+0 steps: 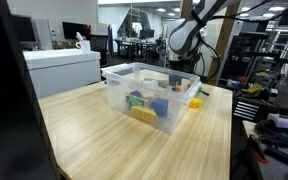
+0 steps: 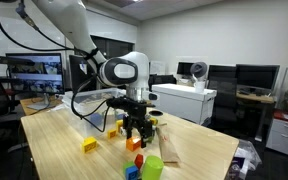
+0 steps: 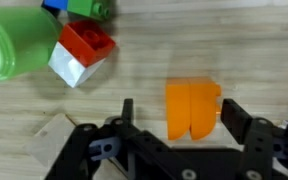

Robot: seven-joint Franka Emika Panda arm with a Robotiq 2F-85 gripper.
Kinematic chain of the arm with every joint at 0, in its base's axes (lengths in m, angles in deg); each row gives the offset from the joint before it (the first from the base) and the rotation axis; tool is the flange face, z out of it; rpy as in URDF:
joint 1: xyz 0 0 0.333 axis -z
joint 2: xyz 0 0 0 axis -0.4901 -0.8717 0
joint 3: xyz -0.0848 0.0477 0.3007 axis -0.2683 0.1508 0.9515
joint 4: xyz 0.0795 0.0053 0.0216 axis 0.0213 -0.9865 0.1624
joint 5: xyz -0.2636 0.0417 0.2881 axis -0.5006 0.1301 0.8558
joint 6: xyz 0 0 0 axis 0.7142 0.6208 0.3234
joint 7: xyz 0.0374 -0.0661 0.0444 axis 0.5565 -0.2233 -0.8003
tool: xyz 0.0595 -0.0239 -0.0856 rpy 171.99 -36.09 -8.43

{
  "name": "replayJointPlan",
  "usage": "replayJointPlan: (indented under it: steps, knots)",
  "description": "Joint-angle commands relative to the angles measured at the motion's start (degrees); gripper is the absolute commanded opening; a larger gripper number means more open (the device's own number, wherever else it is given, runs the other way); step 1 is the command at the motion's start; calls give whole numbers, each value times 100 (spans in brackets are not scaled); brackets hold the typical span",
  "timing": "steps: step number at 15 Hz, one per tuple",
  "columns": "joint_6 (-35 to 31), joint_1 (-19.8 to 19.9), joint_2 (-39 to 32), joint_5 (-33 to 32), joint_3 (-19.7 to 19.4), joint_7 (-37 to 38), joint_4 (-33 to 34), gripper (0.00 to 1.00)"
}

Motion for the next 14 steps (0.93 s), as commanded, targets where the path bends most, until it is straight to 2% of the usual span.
replayJointPlan:
  steps: [1,4,6,10,14]
  knots:
    - [192,4,82,-117,47,162,-31,58]
    - [264,-19,99,-136,59,186,-48,33]
    - [410,-83,154,-228,15,309,-36,22]
    - [970,-156,776,-192,151,191,203,22]
    - [763,-226,1724,409,652,-410,259,22]
